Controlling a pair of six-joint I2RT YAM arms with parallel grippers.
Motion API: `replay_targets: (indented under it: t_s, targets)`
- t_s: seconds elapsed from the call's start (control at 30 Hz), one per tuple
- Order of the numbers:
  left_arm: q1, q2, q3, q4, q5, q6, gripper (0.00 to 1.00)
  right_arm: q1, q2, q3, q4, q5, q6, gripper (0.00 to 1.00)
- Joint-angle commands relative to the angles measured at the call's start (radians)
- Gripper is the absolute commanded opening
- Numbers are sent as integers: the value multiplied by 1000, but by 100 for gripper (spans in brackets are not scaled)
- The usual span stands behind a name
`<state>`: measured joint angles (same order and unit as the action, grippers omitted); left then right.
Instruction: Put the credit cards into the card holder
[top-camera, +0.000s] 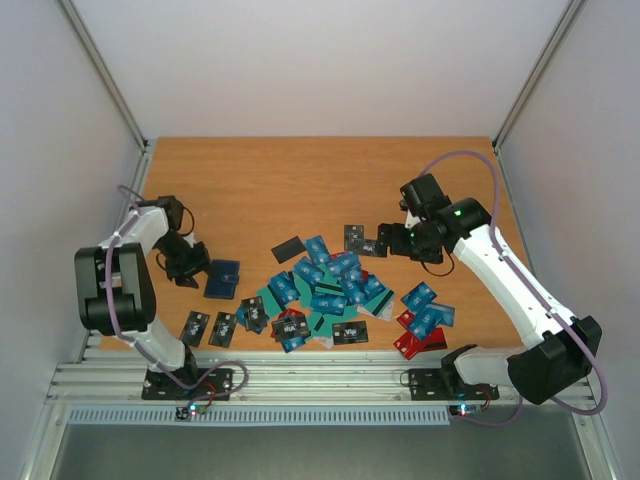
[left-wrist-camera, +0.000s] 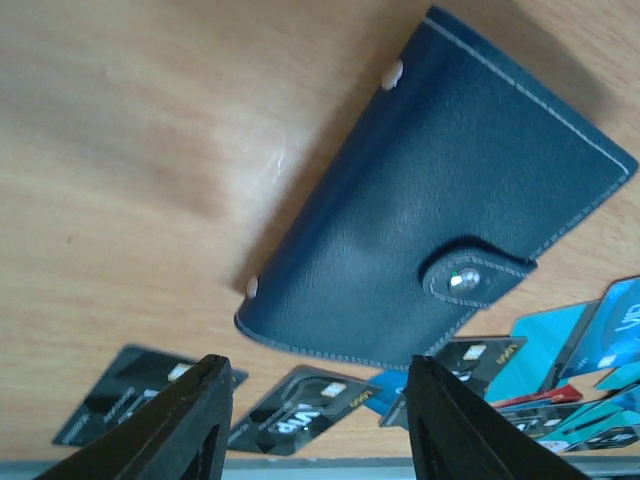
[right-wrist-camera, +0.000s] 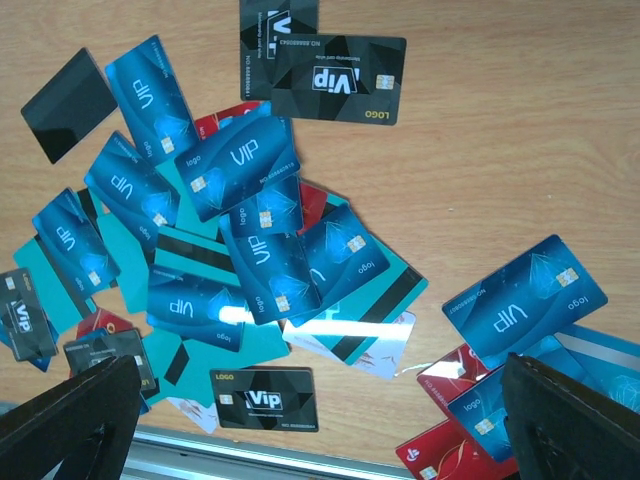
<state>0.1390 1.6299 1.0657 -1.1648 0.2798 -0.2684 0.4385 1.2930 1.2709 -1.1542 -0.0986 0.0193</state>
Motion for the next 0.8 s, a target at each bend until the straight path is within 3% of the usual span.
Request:
replay_targets:
  t_s: [0.0,0.23,0.47,0.67,0.77]
  targets:
    - [19,68,38,51,35,26,49,8,-19,33,-29,0,-3,99]
    - [38,132,48,76,-1,78,44,8,-29,23,-38,-12,-1,98]
    - [40,207,48,142,54,108,42,7,-25,35,-42,-25,5,99]
    - [40,250,3,218,112,116,32,8,-18,44,-44,-30,9,99]
    - [39,245,-17,255,152,125,21,8,-16,46,-46,-29,8,98]
